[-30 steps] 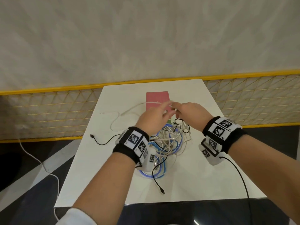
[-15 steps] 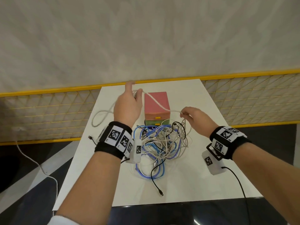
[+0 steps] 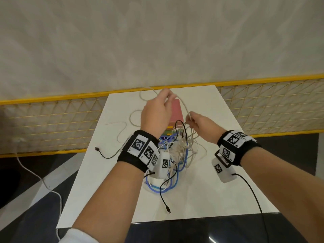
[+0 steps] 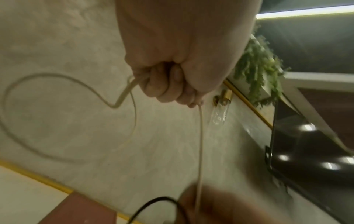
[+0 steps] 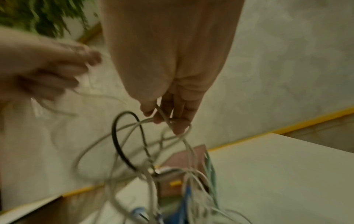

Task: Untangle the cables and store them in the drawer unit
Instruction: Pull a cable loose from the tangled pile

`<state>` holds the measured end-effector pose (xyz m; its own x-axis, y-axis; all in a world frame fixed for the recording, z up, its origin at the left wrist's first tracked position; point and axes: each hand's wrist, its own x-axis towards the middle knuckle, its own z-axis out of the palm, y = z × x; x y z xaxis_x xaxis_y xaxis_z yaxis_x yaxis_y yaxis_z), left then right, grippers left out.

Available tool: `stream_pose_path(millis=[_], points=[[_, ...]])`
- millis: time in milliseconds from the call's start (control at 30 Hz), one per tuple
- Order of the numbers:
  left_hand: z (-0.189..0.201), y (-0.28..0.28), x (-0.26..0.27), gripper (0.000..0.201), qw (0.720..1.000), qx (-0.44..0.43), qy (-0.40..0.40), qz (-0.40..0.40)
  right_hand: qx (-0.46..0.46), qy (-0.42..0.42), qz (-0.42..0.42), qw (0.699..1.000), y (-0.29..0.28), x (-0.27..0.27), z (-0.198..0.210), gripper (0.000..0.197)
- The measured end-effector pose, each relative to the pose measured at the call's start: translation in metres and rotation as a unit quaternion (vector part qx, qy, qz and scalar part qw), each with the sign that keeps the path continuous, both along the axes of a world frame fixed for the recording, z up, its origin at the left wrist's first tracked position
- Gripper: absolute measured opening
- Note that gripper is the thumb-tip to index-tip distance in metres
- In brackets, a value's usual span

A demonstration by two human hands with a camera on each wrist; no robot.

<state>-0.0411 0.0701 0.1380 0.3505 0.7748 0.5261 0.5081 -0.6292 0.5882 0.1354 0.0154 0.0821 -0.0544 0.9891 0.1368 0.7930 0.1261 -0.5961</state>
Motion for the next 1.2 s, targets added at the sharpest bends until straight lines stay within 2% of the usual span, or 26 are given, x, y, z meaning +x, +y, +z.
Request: stream_pose_path(millis=[67, 133, 167, 233, 300, 367, 433, 533, 667, 800, 867, 1033, 1200], points=[[0.005, 0.005, -0.007, 0.021, 0.998, -0.004, -0.045, 0.038, -0.038, 0.000, -0.020, 0.999, -0.003, 0.007, -0.014, 0.012], [0.005, 0.009, -0.015, 0.019, 0.998, -0.011, -0.018, 0.065, -0.049, -0.003, -0.020, 0.999, -0.005, 0.010, -0.017, 0.015], [0.004, 0.009, -0.017, 0.028, 0.998, -0.014, 0.016, 0.060, -0.044, -0.011, -0.010, 0.999, -0.005, 0.010, -0.016, 0.018], [-0.001, 0.004, -0.014, 0.052, 0.993, -0.005, 0.115, -0.012, -0.015, -0.012, 0.020, 1.000, -0.004, 0.005, -0.009, 0.021], [-0.008, -0.003, -0.005, 0.049, 0.970, -0.023, 0.230, -0.075, 0.033, 0.004, 0.053, 0.998, -0.001, -0.003, 0.001, 0.022], [-0.016, -0.005, 0.001, 0.036, 0.961, -0.052, 0.260, -0.081, 0.075, 0.003, 0.063, 0.995, 0.003, -0.008, 0.009, 0.023], [-0.016, -0.004, -0.001, 0.031, 0.971, -0.041, 0.225, -0.068, 0.092, 0.008, 0.049, 0.995, 0.003, -0.006, 0.012, 0.018], [-0.003, 0.005, -0.012, 0.031, 0.989, -0.007, 0.146, -0.031, 0.045, 0.035, 0.007, 0.998, -0.002, 0.007, 0.002, 0.017], [0.012, 0.010, -0.028, 0.034, 0.991, 0.031, 0.134, -0.005, 0.054, 0.052, -0.009, 0.997, -0.008, 0.020, -0.008, 0.015], [0.016, 0.007, -0.040, 0.030, 0.997, 0.040, 0.045, 0.039, 0.008, 0.004, -0.018, 1.000, -0.007, 0.028, -0.014, 0.017], [0.015, 0.002, -0.040, 0.028, 0.999, 0.025, 0.011, 0.030, 0.002, -0.001, -0.020, 1.000, -0.006, 0.029, -0.018, 0.019], [0.011, -0.007, -0.031, 0.027, 1.000, -0.007, -0.007, 0.024, 0.034, -0.013, -0.036, 0.999, 0.004, 0.015, -0.015, 0.015], [0.002, -0.006, -0.040, 0.026, 0.998, -0.032, 0.047, 0.036, 0.049, 0.092, -0.106, 0.989, -0.001, 0.015, -0.014, 0.009]])
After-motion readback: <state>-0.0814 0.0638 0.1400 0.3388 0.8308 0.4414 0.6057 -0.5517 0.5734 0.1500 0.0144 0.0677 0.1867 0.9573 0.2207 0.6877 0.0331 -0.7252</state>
